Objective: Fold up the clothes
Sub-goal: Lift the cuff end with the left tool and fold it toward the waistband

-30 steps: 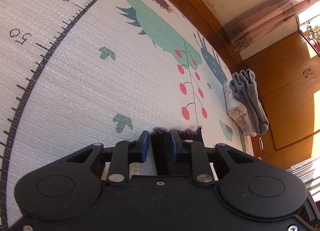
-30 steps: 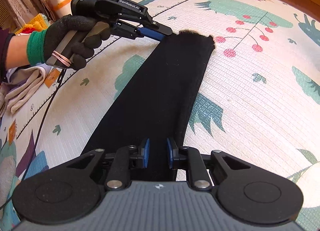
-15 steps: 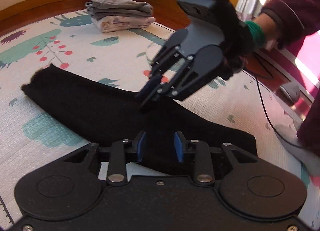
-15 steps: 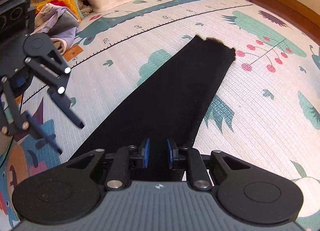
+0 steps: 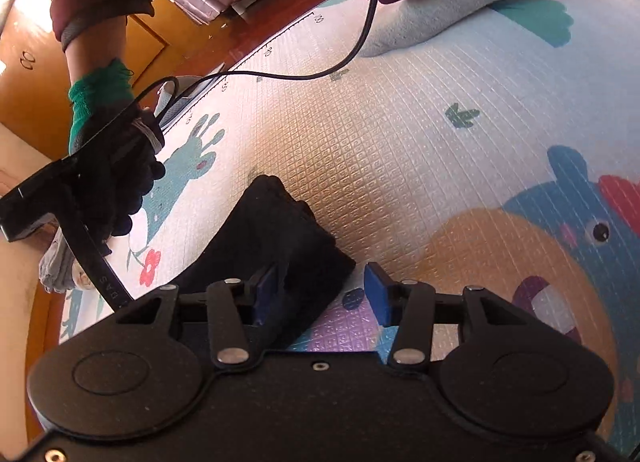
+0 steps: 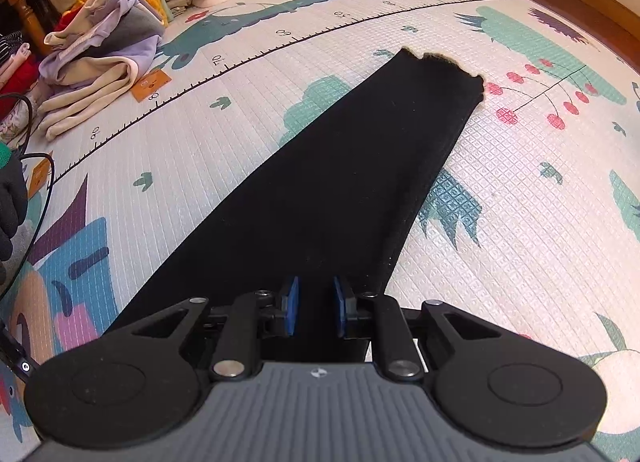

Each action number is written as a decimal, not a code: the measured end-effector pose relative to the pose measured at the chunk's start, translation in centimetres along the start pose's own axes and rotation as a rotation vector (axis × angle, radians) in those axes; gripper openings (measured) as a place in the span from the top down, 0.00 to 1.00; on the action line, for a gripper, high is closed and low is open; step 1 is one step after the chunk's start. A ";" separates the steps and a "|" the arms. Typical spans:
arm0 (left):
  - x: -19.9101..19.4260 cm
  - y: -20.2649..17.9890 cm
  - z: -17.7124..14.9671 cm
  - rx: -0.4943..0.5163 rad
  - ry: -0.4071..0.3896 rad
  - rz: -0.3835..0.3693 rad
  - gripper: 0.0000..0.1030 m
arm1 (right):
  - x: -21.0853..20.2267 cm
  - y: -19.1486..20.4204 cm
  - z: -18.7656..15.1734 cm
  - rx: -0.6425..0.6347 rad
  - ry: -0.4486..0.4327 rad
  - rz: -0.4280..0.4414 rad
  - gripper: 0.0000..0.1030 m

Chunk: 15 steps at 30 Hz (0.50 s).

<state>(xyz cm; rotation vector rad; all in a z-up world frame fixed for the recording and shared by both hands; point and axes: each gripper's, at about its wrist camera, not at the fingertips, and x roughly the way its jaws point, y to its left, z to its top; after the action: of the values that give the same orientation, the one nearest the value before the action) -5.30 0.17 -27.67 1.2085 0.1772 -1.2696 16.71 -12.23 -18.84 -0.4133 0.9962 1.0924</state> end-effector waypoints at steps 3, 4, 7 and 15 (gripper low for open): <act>0.0 -0.3 0.0 0.091 -0.007 0.015 0.55 | 0.1 -0.1 0.1 0.003 -0.001 0.006 0.81; -0.1 -0.5 0.0 0.131 -0.011 0.019 0.55 | 0.1 -0.2 0.1 0.003 -0.003 0.008 0.81; -0.1 -0.9 0.1 0.210 -0.002 0.030 0.55 | 0.0 -0.3 0.0 0.004 -0.007 0.013 0.81; 0.0 -1.8 0.3 0.232 0.025 0.069 0.81 | 0.1 -0.5 0.2 0.018 0.001 0.024 0.81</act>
<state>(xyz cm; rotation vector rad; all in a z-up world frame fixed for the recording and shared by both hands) -6.86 0.23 -28.60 1.4170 0.0059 -1.2392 17.24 -12.28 -18.93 -0.3882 1.0138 1.1044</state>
